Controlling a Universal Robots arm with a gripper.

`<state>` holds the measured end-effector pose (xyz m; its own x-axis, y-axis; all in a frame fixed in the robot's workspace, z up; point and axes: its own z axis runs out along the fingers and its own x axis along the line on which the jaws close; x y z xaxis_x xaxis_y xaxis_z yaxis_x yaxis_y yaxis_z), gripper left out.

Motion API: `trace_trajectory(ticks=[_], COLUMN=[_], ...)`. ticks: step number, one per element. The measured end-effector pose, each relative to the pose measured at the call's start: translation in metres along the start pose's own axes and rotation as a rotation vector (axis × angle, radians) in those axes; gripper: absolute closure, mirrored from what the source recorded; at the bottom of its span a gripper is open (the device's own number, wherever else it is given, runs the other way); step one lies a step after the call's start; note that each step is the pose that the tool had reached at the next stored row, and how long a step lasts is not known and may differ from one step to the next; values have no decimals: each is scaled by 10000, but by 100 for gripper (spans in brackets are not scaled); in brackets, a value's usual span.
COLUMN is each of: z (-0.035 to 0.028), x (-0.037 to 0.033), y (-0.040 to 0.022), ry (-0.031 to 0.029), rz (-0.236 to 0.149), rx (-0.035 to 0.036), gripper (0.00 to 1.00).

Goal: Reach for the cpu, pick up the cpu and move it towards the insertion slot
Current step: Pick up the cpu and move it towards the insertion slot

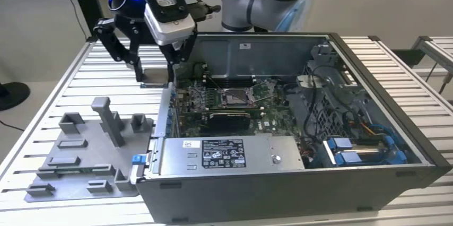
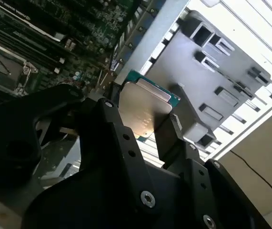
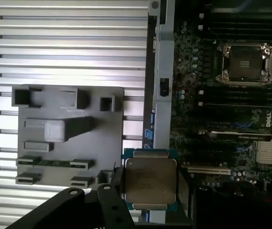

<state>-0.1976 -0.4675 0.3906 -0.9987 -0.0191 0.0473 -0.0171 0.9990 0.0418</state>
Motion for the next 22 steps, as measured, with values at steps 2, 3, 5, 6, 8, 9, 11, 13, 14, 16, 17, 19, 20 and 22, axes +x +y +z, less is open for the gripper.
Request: trace_trajectory(ticks=[2, 3, 5, 6, 8, 9, 11, 13, 14, 16, 17, 19, 20, 22], z=[-4, -5, -11, -13, -16, -18, -21, -25, -26, -30, -32, -36, -39, -42], x=[-79, -118, -238, -277, -343, -376, -446, -517, -555, -635, -670, -754, -798, -877], y=[-1, -2, -4, -5, -6, -6, -8, -9, -10, -11, -11, -13, -14, -14], ry=[15, 22, 44, 52, 62, 67, 75, 86, 91, 106, 107, 111, 114, 115], rz=[1, 2, 2, 3, 4, 3, 3, 4, 3, 5, 5, 4, 5, 5], rx=[-1, -1, -1, -1, -1, -1, -2, -2, -2, -2, -3, -2, -1, -3], gripper=[100, 100, 100, 100, 100, 100, 100, 100, 100, 100, 100, 100, 100, 100])
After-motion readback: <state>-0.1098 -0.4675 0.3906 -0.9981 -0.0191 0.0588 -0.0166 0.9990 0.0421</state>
